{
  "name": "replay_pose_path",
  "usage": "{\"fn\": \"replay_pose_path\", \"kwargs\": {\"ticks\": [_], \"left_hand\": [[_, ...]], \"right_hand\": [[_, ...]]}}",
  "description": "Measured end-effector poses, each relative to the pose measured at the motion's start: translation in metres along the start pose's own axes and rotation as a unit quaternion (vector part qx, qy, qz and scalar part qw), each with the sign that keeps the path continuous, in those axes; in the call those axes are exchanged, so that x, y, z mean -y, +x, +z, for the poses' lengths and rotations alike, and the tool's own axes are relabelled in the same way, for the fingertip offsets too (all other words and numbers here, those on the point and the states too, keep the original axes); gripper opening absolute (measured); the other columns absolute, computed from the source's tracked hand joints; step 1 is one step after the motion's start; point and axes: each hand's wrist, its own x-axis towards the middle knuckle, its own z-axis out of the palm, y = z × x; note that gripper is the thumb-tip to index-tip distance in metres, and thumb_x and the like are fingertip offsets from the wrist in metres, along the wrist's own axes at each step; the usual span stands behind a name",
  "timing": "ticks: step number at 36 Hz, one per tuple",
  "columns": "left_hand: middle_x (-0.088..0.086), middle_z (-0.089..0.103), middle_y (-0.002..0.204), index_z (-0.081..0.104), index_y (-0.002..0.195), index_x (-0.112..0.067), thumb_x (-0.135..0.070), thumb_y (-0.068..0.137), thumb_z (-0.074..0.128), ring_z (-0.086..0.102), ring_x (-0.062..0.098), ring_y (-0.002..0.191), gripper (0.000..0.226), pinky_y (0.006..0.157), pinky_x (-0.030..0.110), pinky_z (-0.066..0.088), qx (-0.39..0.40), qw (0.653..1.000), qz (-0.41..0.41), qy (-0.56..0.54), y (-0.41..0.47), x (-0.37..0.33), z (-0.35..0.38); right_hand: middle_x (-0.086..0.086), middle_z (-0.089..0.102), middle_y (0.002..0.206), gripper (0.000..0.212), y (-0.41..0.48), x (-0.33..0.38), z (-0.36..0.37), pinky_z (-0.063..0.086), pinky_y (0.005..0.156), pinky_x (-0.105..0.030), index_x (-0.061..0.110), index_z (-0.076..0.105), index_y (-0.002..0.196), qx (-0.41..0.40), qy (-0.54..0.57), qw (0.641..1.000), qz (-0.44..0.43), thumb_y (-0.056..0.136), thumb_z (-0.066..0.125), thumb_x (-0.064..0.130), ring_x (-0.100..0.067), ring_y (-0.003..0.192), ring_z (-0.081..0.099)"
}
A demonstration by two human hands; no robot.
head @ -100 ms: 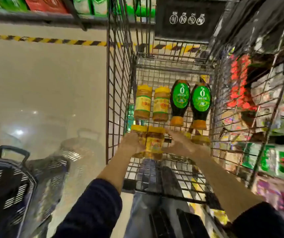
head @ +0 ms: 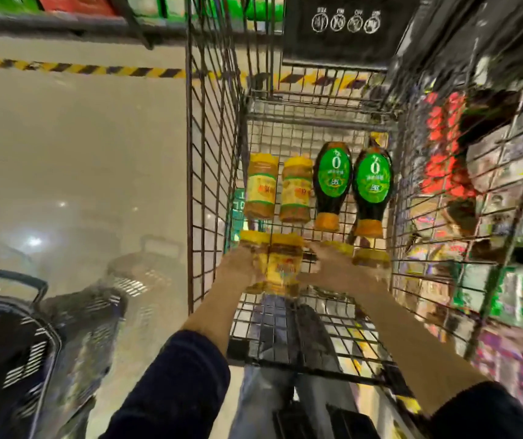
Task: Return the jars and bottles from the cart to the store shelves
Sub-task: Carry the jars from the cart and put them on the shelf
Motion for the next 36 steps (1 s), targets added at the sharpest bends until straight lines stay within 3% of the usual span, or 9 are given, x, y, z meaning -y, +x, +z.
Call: {"fn": "replay_pose_path", "kwargs": {"ticks": [6,9,15,19,23,28,30,33,36], "left_hand": [[0.022,0.039,0.144,-0.01,0.147,-0.007,-0.033,0.07,0.079,0.038,0.036,0.134,0.12,0.111,0.048,0.033,0.011,0.998,-0.023,-0.066,0.017,0.01,0.018],[0.019,0.044,0.14,-0.003,0.146,-0.008,-0.03,0.069,0.079,0.04,0.035,0.132,0.114,0.11,0.048,0.032,0.007,0.993,-0.035,-0.109,0.019,0.013,0.023],[0.01,0.047,0.132,0.022,0.137,-0.007,-0.026,0.072,0.079,0.046,0.028,0.125,0.088,0.105,0.036,0.034,0.012,0.991,-0.008,-0.132,0.021,0.016,0.021],[0.006,0.047,0.129,0.041,0.133,-0.016,-0.033,0.067,0.08,0.046,0.024,0.124,0.079,0.11,0.038,0.034,0.041,0.991,0.005,-0.127,0.017,0.013,0.014],[0.0,0.063,0.113,0.054,0.121,-0.012,-0.062,0.028,0.075,0.059,0.016,0.108,0.108,0.104,0.041,0.043,0.049,0.985,-0.008,-0.163,0.032,0.024,0.017],[0.002,0.059,0.112,0.047,0.117,-0.005,-0.022,0.062,0.084,0.053,0.017,0.113,0.069,0.107,0.039,0.039,0.041,0.974,0.011,-0.221,-0.014,0.002,-0.014],[0.009,0.066,0.111,0.054,0.115,-0.006,-0.033,0.047,0.086,0.061,0.025,0.109,0.08,0.101,0.046,0.045,0.019,0.966,0.047,-0.255,-0.02,0.003,-0.016],[0.008,0.067,0.111,0.051,0.119,-0.006,-0.047,0.042,0.09,0.065,0.024,0.103,0.095,0.094,0.049,0.05,0.011,0.955,0.054,-0.292,-0.009,0.02,-0.008],[0.005,0.07,0.109,0.052,0.119,-0.01,-0.054,0.039,0.09,0.067,0.021,0.101,0.099,0.09,0.047,0.053,0.011,0.943,0.1,-0.317,-0.02,0.016,-0.017]], "right_hand": [[-0.003,0.041,0.144,0.069,-0.008,-0.001,-0.003,0.022,0.073,-0.008,0.018,0.034,0.14,0.006,0.05,0.998,-0.043,0.082,0.069,0.026,-0.012,0.123,0.039],[-0.003,0.044,0.14,0.068,-0.002,-0.008,-0.001,0.024,0.065,-0.007,0.018,0.033,0.14,0.012,0.077,0.996,-0.043,0.083,0.068,0.024,-0.003,0.107,0.035],[0.0,0.041,0.14,0.07,0.004,-0.008,0.003,0.027,0.054,0.006,0.016,0.031,0.141,0.041,0.107,0.993,-0.034,0.082,0.068,0.015,0.002,0.105,0.033],[0.0,0.049,0.134,0.068,0.005,-0.005,0.007,0.032,0.074,-0.001,0.015,0.039,0.137,0.046,0.097,0.994,-0.012,0.079,0.072,0.015,-0.003,0.114,0.047],[-0.005,0.046,0.139,0.069,0.002,-0.003,0.007,0.027,0.078,-0.007,0.013,0.033,0.14,0.05,0.074,0.996,-0.005,0.081,0.069,0.012,-0.017,0.125,0.045],[-0.006,0.05,0.133,0.068,0.0,0.001,0.011,0.031,0.073,-0.004,0.01,0.036,0.137,0.027,0.081,0.996,0.01,0.079,0.07,0.006,-0.017,0.119,0.048],[-0.004,0.053,0.124,0.064,0.001,0.003,0.016,0.036,0.068,-0.005,0.009,0.039,0.134,0.018,0.094,0.995,0.021,0.078,0.07,0.006,-0.015,0.114,0.048],[-0.007,0.059,0.125,0.061,0.005,0.002,0.026,0.039,0.083,-0.019,0.011,0.047,0.127,-0.008,0.066,0.997,0.044,0.074,0.076,0.02,-0.022,0.116,0.053],[-0.01,0.056,0.127,0.063,0.009,0.006,0.031,0.034,0.082,-0.021,0.008,0.045,0.128,0.001,0.048,0.996,0.076,0.077,0.072,0.033,-0.024,0.117,0.051]]}}
